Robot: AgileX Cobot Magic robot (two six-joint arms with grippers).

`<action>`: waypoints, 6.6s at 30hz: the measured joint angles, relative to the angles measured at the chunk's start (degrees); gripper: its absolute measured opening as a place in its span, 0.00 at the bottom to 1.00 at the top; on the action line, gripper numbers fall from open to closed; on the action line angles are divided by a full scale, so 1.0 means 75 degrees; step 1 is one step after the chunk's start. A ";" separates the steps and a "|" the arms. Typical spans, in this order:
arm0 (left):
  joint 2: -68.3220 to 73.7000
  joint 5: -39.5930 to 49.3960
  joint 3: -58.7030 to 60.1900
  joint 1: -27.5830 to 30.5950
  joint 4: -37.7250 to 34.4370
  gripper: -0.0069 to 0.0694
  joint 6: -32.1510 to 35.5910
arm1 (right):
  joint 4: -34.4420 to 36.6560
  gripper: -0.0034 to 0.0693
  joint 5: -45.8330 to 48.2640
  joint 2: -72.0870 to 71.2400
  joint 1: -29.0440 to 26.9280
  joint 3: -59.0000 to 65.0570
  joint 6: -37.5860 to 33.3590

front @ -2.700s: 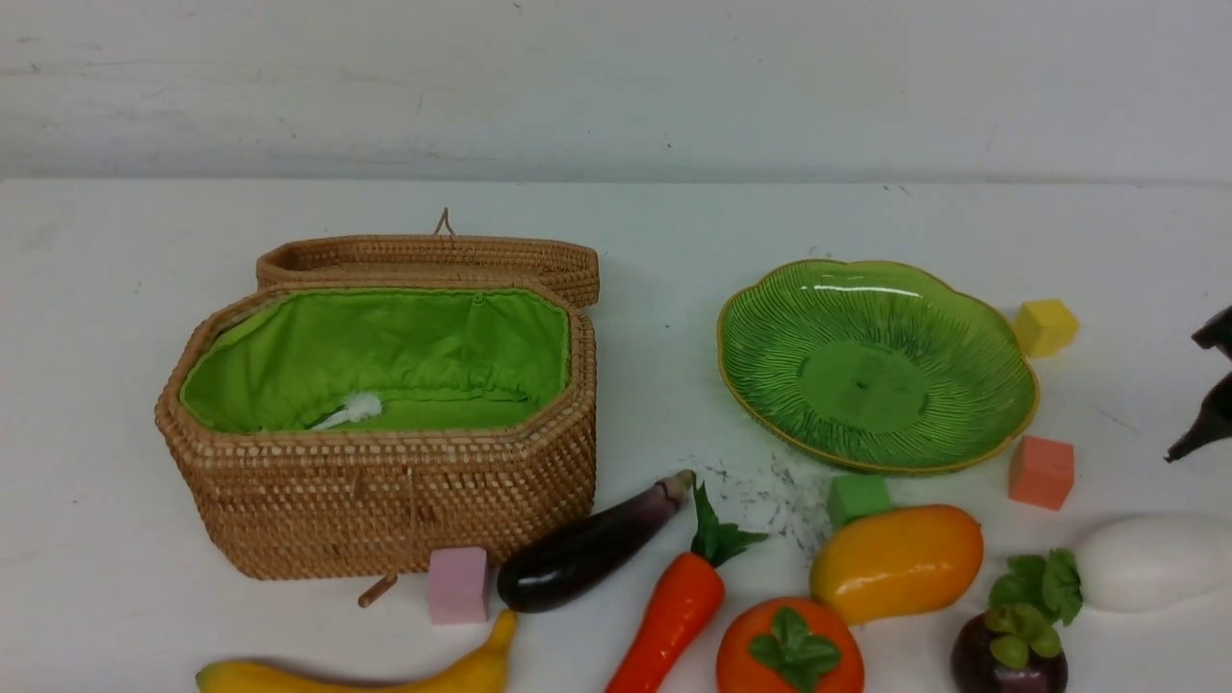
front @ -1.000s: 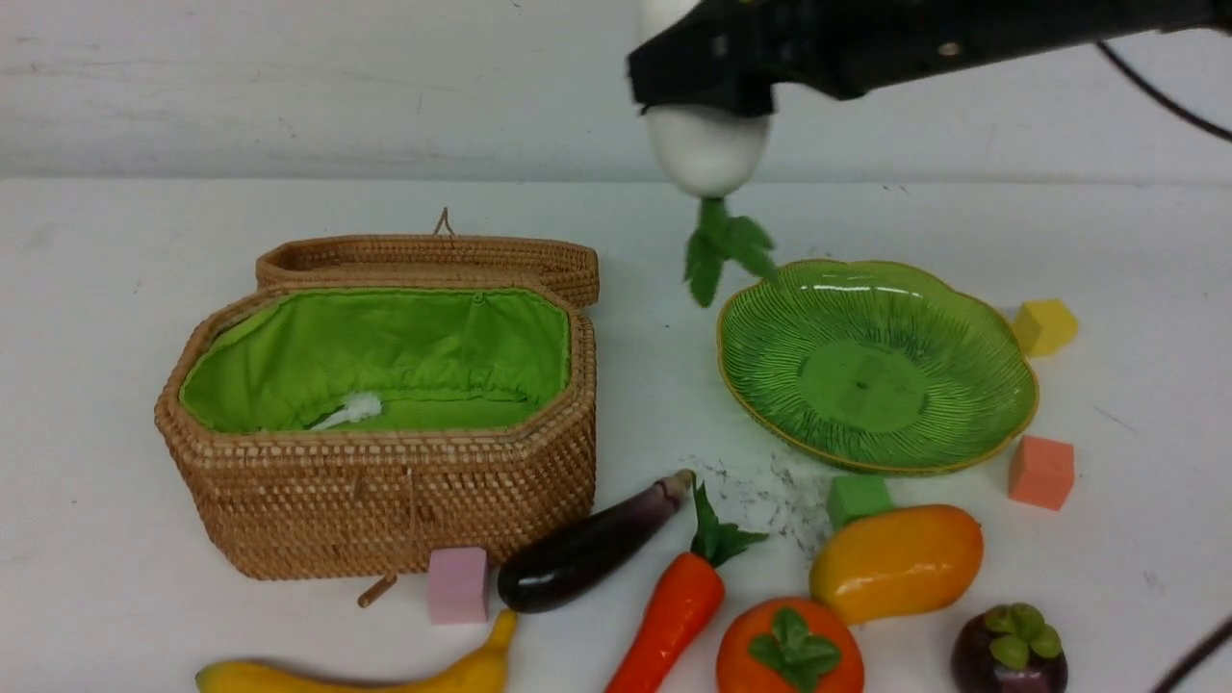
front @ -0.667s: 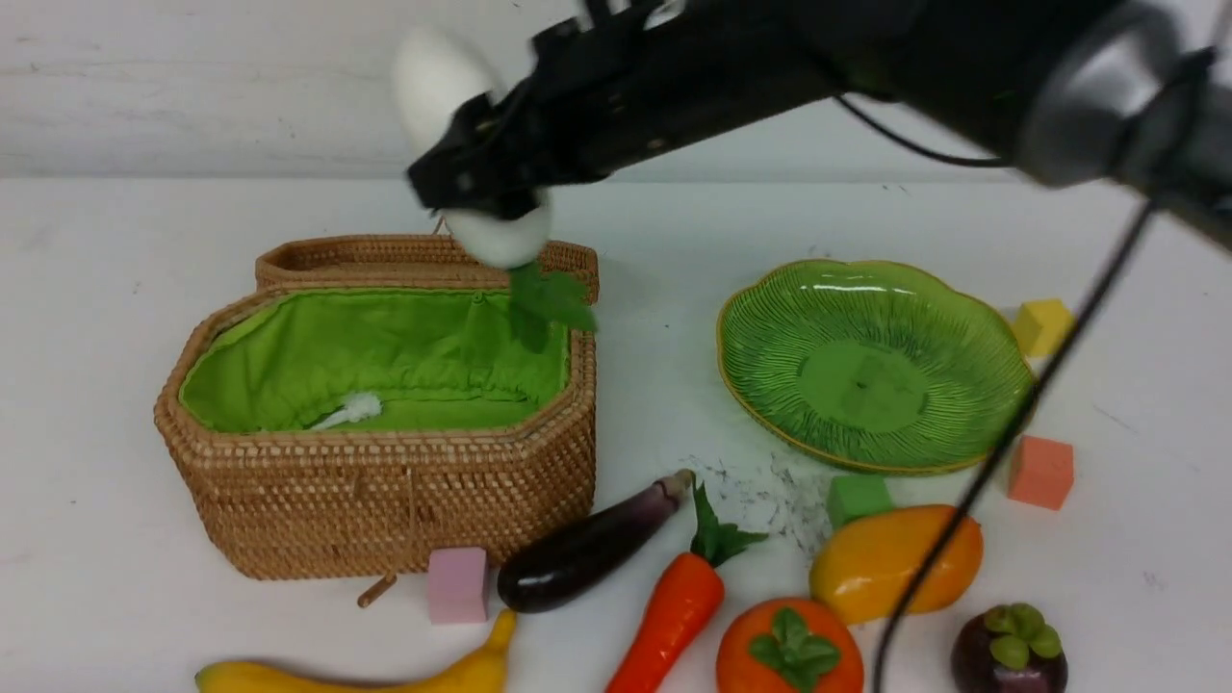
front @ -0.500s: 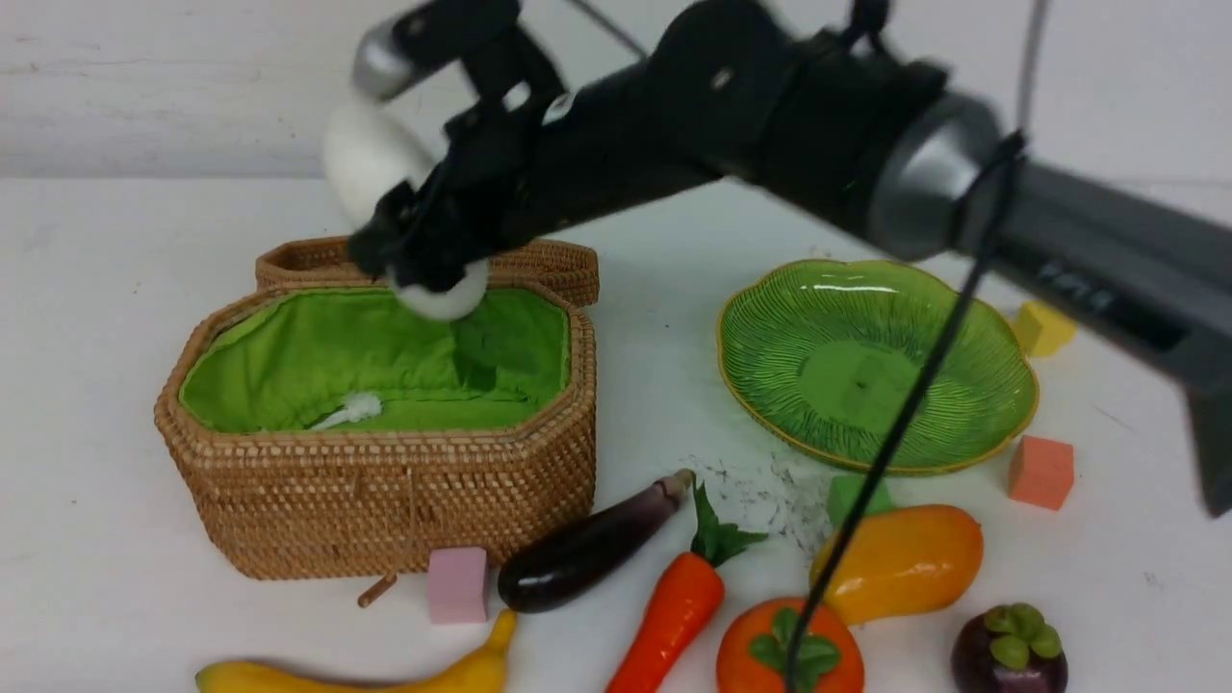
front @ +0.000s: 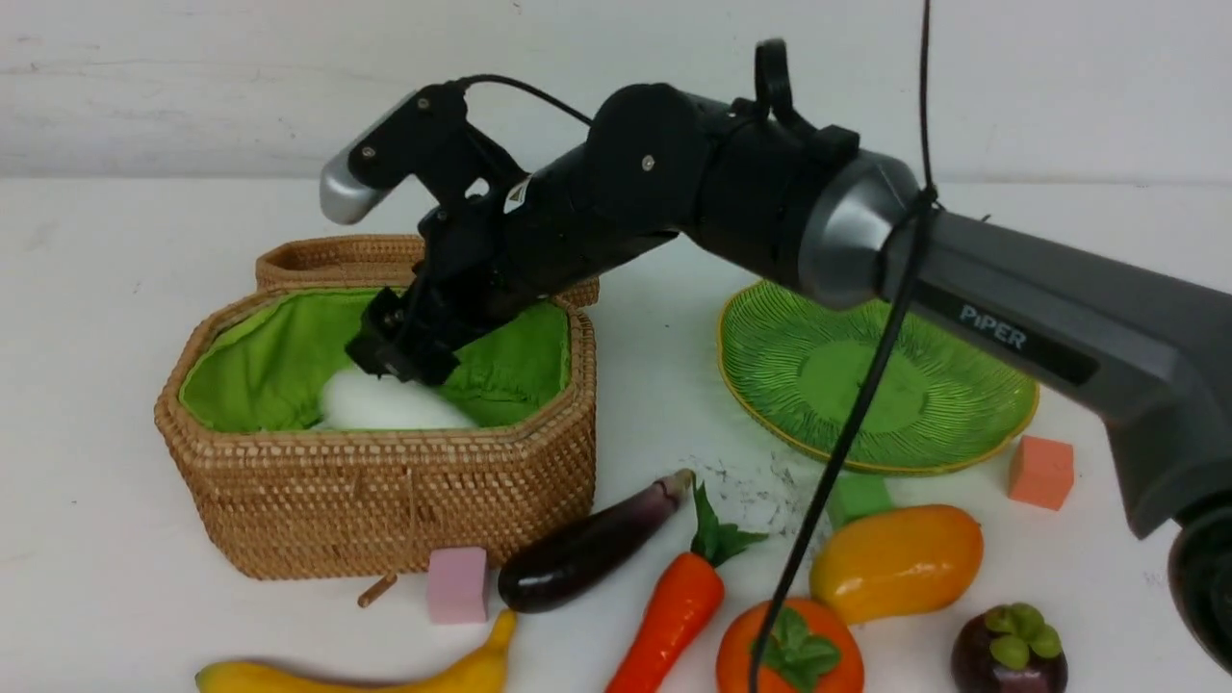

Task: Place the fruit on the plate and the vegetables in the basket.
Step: Take a daikon with your right arm and place it on the basket on the left, then use the right arm to grab a mangosteen and put it into the right plate, then use the right arm to grab a mango and put it into the right plate

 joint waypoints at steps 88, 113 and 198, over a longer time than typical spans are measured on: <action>0.0000 -0.0003 0.0000 0.0000 0.0000 0.40 0.0000 | -0.3739 0.83 0.0938 -0.0475 -0.4215 0.1768 0.4162; 0.0000 -0.0003 0.0000 0.0000 0.0000 0.40 0.0000 | -0.2826 0.97 0.1737 -0.0030 -0.4454 0.0723 0.4883; 0.0000 -0.0003 0.0000 0.0000 0.0000 0.40 0.0008 | -0.3187 0.52 0.1772 -0.4185 -0.2718 0.6519 -0.3207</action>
